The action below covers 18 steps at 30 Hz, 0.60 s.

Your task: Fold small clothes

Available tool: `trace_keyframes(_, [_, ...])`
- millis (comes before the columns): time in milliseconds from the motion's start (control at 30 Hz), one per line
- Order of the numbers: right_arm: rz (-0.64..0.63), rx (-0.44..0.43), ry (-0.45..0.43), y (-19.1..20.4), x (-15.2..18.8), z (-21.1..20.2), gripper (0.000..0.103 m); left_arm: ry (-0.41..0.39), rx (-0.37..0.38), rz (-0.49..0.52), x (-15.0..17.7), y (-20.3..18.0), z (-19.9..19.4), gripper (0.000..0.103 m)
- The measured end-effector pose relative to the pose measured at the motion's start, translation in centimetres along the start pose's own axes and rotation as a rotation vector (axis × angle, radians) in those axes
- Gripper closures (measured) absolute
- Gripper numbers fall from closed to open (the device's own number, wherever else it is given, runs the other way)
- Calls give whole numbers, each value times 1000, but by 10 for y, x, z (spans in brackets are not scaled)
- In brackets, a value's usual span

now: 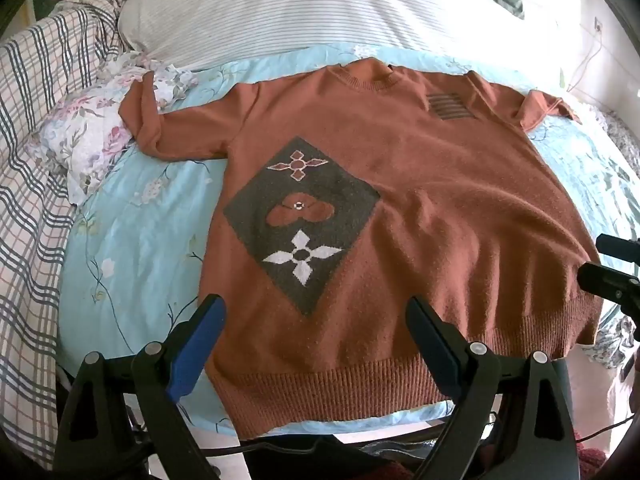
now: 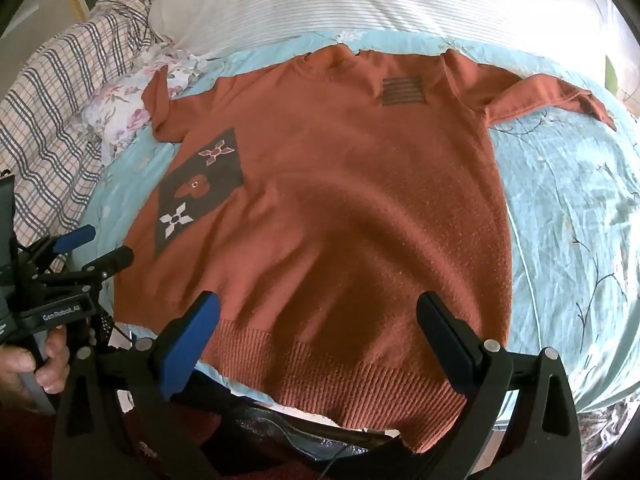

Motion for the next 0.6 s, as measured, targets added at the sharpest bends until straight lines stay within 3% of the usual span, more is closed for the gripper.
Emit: trace_keyframes(600, [-4,-4,-8,2,1,-5,4,1,2,9,-2,-1,1,11])
Point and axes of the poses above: each gripper's, at about its wrist camera, not at the fingertips, and z roughly the way its jaws point, y to its left, x to its underside, the point moved 2 cm from there along z, roughly the way its jaws point, and after that the axes turned 7 degrees about -x, right-handed, at the moved point
